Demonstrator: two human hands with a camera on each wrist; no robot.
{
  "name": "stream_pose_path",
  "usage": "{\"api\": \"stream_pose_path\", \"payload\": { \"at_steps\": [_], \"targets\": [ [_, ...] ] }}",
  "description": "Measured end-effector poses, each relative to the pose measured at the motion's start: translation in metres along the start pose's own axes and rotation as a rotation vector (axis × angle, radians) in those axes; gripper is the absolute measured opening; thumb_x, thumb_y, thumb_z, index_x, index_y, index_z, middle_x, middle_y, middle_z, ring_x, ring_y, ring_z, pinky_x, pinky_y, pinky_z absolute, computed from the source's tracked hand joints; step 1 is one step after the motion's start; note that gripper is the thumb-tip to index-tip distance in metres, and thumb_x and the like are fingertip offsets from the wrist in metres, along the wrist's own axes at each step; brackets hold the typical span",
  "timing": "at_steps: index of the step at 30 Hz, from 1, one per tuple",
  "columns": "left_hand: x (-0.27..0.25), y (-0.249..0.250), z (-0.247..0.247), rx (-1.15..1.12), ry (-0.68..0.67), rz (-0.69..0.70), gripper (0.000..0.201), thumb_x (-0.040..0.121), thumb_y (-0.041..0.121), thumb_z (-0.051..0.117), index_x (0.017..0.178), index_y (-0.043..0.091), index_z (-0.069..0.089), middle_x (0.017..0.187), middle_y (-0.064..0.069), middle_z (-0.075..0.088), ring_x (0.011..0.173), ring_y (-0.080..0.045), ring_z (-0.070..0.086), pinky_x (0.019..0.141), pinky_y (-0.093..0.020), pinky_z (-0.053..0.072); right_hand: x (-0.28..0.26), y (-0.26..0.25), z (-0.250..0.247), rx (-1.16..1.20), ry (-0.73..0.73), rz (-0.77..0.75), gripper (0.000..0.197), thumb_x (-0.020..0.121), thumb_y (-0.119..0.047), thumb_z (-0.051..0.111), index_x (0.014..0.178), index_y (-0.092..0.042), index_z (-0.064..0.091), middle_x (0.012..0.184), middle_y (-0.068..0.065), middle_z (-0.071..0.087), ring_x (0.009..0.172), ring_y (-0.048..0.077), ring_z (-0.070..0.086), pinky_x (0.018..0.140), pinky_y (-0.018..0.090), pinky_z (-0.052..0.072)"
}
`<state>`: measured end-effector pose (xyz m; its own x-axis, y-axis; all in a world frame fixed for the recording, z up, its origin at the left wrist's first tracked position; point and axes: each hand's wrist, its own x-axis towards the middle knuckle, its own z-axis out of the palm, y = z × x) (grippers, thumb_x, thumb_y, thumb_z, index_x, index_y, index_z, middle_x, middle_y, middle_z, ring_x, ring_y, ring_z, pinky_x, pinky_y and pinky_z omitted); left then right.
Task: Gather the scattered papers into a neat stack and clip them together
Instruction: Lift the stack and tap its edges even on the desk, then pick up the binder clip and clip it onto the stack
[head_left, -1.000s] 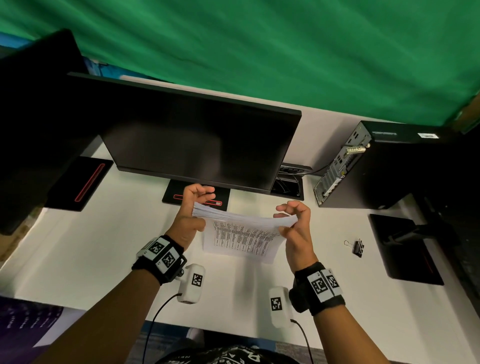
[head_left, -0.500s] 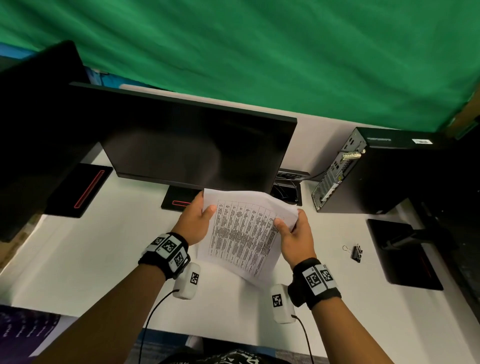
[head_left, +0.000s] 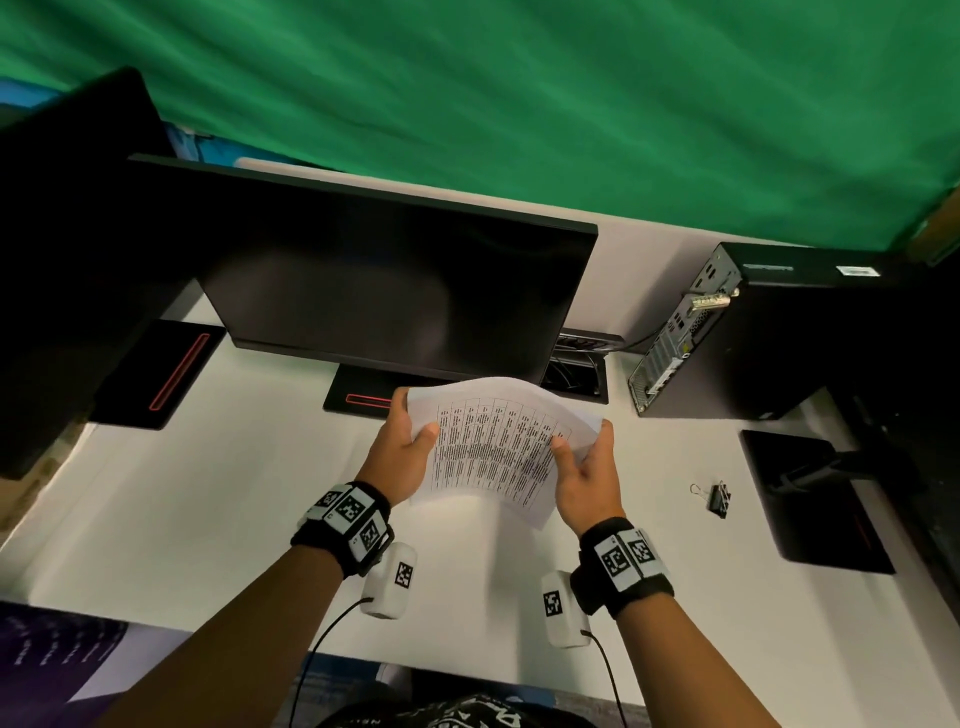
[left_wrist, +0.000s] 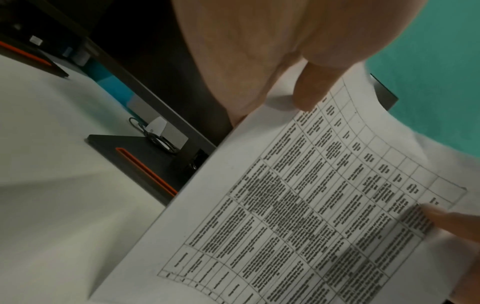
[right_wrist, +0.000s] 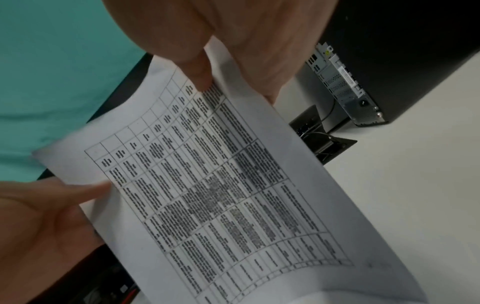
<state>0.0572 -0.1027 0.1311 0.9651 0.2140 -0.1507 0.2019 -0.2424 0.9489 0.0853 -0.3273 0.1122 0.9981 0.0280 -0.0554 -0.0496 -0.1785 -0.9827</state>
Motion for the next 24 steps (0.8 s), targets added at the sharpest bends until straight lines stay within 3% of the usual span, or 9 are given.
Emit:
{"api": "stream_pose_path", "payload": {
  "at_steps": [3, 6, 9, 12, 14, 16, 19, 24],
  "targets": [
    [-0.001, -0.001, 0.001, -0.004, -0.003, -0.016, 0.044, 0.099, 0.007, 0.044, 0.140, 0.015, 0.028, 0.126, -0.001, 0.054, 0.110, -0.012, 0.054, 0.074, -0.008, 0.045, -0.002, 0.000, -0.002, -0.038, 0.029, -0.024, 0.025, 0.099, -0.015, 0.055, 0.120, -0.018, 0.041, 0.106, -0.014, 0.058, 0.096, -0.002, 0.059, 0.068, 0.007, 0.052],
    [-0.002, 0.003, 0.001, -0.009, -0.010, -0.006, 0.040, 0.100, 0.006, 0.044, 0.134, 0.021, 0.030, 0.123, 0.002, 0.052, 0.111, -0.012, 0.052, 0.070, -0.007, 0.044, -0.003, 0.000, 0.000, -0.053, -0.008, -0.001, 0.031, 0.099, -0.016, 0.054, 0.127, -0.016, 0.040, 0.110, -0.011, 0.057, 0.097, -0.007, 0.054, 0.066, 0.001, 0.047],
    [0.000, 0.006, -0.001, -0.018, 0.016, 0.032, 0.038, 0.098, 0.002, 0.045, 0.123, 0.028, 0.031, 0.119, 0.005, 0.053, 0.108, -0.010, 0.053, 0.086, -0.014, 0.045, -0.001, -0.002, -0.003, -0.048, -0.007, -0.016, 0.033, 0.100, -0.015, 0.053, 0.128, -0.021, 0.037, 0.109, -0.016, 0.057, 0.097, -0.004, 0.056, 0.069, 0.005, 0.049],
    [-0.001, 0.001, -0.001, 0.001, -0.005, 0.024, 0.040, 0.099, 0.004, 0.045, 0.129, 0.026, 0.031, 0.119, 0.005, 0.054, 0.105, -0.008, 0.054, 0.087, -0.014, 0.046, -0.004, 0.006, -0.005, -0.066, -0.009, -0.036, 0.033, 0.100, -0.014, 0.051, 0.125, -0.023, 0.032, 0.108, -0.021, 0.056, 0.097, -0.007, 0.057, 0.077, 0.012, 0.050],
    [-0.003, -0.006, -0.001, 0.039, -0.062, -0.021, 0.045, 0.099, 0.007, 0.044, 0.138, 0.022, 0.027, 0.125, 0.003, 0.051, 0.111, -0.012, 0.052, 0.094, -0.026, 0.047, -0.009, 0.015, -0.005, -0.116, -0.032, -0.025, 0.029, 0.101, -0.013, 0.050, 0.123, -0.020, 0.031, 0.104, -0.019, 0.057, 0.093, -0.008, 0.057, 0.082, 0.017, 0.048],
    [-0.002, -0.011, -0.002, 0.072, -0.090, -0.042, 0.048, 0.100, 0.008, 0.044, 0.142, 0.019, 0.025, 0.126, 0.003, 0.050, 0.115, -0.015, 0.051, 0.097, -0.032, 0.046, -0.010, 0.020, -0.006, -0.167, -0.035, -0.040, 0.025, 0.101, -0.013, 0.049, 0.119, -0.017, 0.032, 0.099, -0.018, 0.057, 0.088, -0.010, 0.056, 0.078, 0.012, 0.045],
    [-0.002, -0.014, -0.002, 0.096, -0.084, -0.046, 0.046, 0.100, 0.010, 0.045, 0.142, 0.018, 0.028, 0.124, 0.003, 0.051, 0.112, -0.013, 0.051, 0.093, -0.026, 0.045, -0.011, 0.023, -0.006, -0.180, -0.030, -0.035, 0.025, 0.101, -0.013, 0.049, 0.119, -0.019, 0.033, 0.100, -0.020, 0.057, 0.090, -0.011, 0.055, 0.071, 0.000, 0.042],
    [0.003, -0.017, -0.001, 0.114, -0.049, -0.032, 0.042, 0.099, 0.009, 0.047, 0.138, 0.018, 0.036, 0.125, 0.003, 0.054, 0.113, -0.012, 0.052, 0.090, -0.023, 0.045, -0.010, 0.025, -0.007, -0.171, -0.019, -0.030, 0.028, 0.100, -0.012, 0.052, 0.124, -0.018, 0.038, 0.104, -0.021, 0.057, 0.094, -0.012, 0.055, 0.073, 0.000, 0.044]
  ]
}}
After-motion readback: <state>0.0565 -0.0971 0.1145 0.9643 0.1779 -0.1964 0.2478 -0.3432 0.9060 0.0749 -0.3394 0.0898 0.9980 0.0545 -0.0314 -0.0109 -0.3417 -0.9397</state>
